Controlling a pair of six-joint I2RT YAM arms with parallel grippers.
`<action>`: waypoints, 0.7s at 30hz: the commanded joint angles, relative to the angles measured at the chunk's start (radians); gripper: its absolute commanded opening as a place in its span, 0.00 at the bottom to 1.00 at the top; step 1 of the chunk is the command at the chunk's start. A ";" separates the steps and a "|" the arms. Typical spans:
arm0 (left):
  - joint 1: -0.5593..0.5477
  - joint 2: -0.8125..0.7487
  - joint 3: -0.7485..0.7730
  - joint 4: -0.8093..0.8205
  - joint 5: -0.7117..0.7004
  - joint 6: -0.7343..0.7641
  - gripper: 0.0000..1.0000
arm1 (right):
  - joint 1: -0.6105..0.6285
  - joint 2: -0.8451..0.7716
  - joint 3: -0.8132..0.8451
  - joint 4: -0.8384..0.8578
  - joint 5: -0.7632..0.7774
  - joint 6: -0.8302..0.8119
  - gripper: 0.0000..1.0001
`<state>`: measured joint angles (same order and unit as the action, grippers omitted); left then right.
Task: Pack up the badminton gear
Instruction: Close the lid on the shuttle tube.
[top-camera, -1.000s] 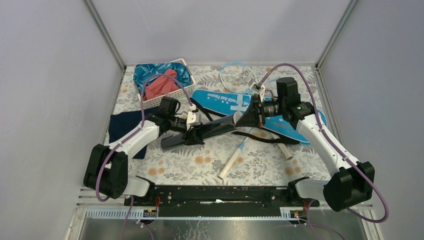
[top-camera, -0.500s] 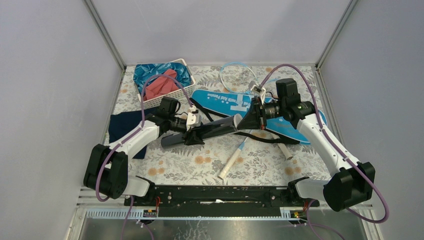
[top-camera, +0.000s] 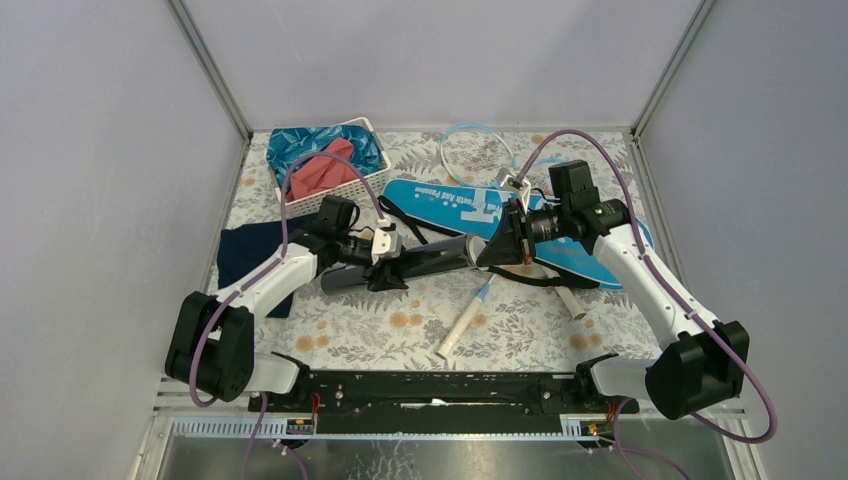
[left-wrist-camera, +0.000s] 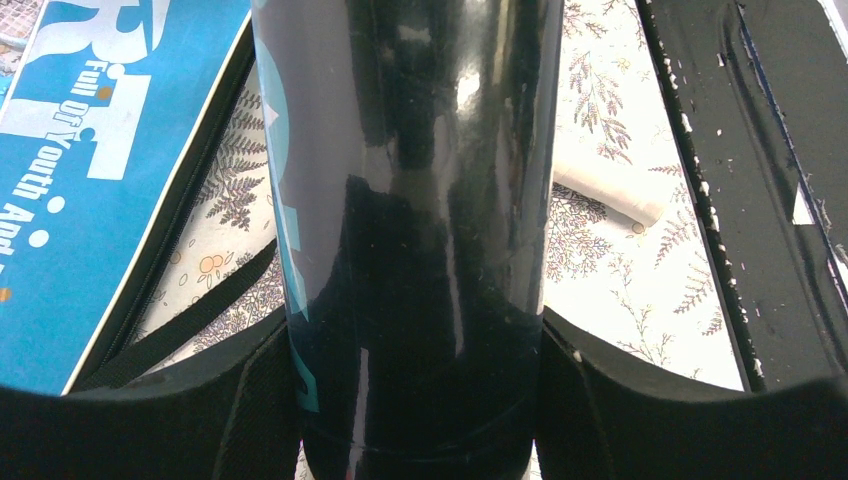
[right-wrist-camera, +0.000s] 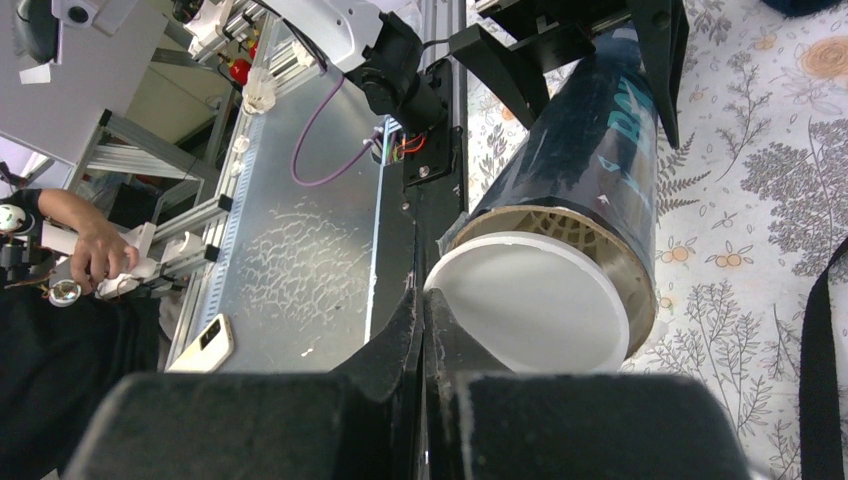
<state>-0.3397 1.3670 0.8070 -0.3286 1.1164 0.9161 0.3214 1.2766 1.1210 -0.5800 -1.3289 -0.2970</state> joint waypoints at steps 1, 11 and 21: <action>0.005 -0.027 -0.015 0.047 0.003 0.044 0.00 | -0.002 0.012 0.052 -0.091 -0.027 -0.074 0.00; 0.003 -0.022 -0.019 0.042 0.003 0.060 0.00 | 0.000 0.007 0.046 0.011 -0.018 0.016 0.00; -0.001 -0.020 -0.015 0.042 0.012 0.055 0.00 | 0.014 0.018 0.033 0.042 0.001 0.038 0.00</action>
<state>-0.3397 1.3636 0.8013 -0.3286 1.0996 0.9424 0.3256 1.2900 1.1320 -0.5743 -1.3262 -0.2790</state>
